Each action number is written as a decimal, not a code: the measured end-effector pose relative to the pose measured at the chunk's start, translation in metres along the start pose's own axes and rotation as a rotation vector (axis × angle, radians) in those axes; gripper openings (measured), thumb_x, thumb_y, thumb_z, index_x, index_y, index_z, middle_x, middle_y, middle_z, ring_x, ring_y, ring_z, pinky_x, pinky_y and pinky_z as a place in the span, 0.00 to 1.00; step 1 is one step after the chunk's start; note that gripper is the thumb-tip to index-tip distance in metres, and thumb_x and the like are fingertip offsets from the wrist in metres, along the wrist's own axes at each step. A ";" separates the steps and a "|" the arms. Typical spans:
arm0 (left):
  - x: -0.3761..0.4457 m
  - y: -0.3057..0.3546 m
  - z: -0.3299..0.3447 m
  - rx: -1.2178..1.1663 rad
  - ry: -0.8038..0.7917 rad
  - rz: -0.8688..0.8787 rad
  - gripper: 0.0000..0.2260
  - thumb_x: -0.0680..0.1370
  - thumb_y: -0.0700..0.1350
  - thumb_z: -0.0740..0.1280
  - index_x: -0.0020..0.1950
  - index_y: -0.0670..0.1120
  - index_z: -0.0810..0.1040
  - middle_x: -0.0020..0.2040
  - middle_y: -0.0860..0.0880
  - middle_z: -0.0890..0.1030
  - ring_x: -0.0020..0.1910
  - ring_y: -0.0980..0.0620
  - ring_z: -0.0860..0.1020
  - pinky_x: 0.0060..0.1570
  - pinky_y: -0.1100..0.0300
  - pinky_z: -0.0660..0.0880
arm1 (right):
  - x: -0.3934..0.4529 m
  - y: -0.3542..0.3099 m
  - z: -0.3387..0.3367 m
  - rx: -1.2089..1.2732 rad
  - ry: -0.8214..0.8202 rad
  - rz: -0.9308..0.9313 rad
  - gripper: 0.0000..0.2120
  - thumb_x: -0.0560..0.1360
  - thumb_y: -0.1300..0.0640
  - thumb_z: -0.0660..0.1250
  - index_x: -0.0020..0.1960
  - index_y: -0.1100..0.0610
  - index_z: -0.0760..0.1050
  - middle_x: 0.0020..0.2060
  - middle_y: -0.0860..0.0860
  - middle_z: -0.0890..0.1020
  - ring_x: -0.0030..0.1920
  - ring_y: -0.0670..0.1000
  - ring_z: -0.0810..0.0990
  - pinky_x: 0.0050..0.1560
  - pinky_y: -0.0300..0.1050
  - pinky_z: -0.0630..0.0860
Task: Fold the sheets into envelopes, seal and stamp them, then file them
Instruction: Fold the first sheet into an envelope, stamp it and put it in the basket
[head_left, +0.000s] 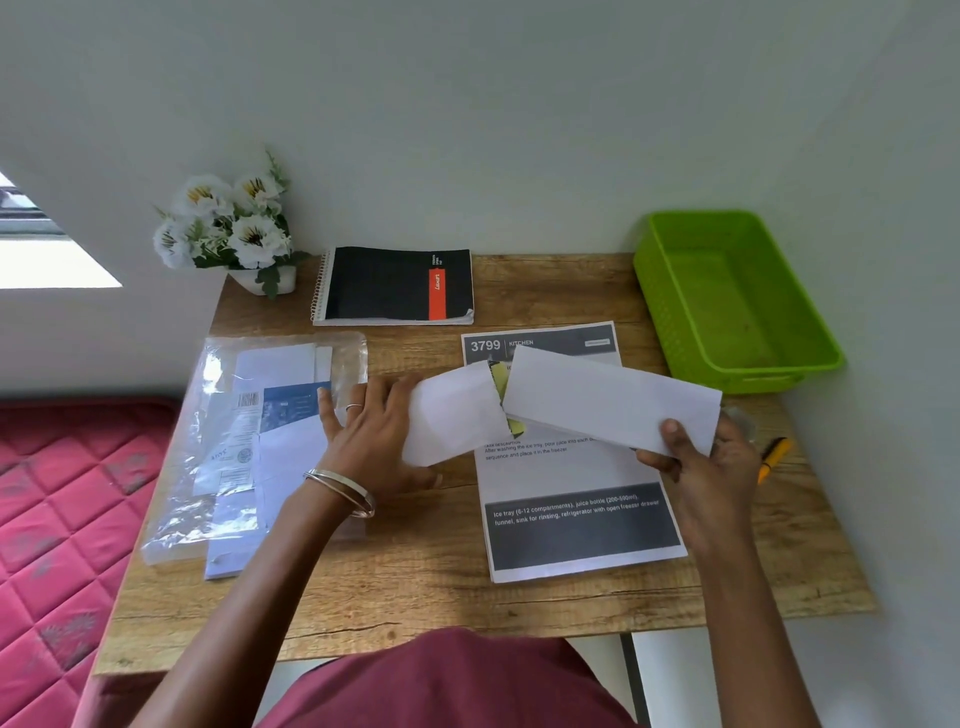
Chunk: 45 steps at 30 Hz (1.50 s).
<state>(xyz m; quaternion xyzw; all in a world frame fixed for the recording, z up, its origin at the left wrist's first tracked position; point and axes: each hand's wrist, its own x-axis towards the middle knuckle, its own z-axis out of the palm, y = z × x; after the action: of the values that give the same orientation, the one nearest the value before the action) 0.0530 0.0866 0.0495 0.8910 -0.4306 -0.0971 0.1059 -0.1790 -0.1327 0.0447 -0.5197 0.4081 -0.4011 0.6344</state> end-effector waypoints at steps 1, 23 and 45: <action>0.000 0.000 -0.001 0.010 0.000 0.000 0.48 0.61 0.61 0.74 0.73 0.50 0.53 0.68 0.46 0.61 0.70 0.41 0.57 0.65 0.29 0.38 | 0.000 -0.001 0.000 0.006 -0.012 -0.009 0.11 0.74 0.65 0.68 0.56 0.58 0.77 0.50 0.53 0.82 0.52 0.55 0.82 0.34 0.42 0.81; -0.008 0.011 0.003 0.100 0.033 0.118 0.50 0.59 0.66 0.71 0.74 0.48 0.52 0.65 0.45 0.64 0.69 0.42 0.61 0.63 0.34 0.32 | -0.008 -0.013 0.028 -0.044 -0.051 -0.013 0.27 0.67 0.64 0.76 0.62 0.54 0.68 0.46 0.54 0.83 0.33 0.50 0.78 0.21 0.40 0.70; -0.016 0.026 0.004 0.059 0.050 0.185 0.50 0.59 0.73 0.56 0.75 0.48 0.50 0.64 0.45 0.65 0.66 0.45 0.59 0.65 0.33 0.38 | -0.052 0.016 0.080 -0.556 -0.569 -0.037 0.10 0.68 0.38 0.68 0.47 0.35 0.72 0.66 0.40 0.61 0.67 0.45 0.57 0.66 0.45 0.65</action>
<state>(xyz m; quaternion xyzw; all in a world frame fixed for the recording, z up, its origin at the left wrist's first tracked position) 0.0226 0.0828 0.0545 0.8522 -0.5111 -0.0518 0.0989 -0.1205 -0.0553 0.0440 -0.7694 0.2996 -0.1265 0.5498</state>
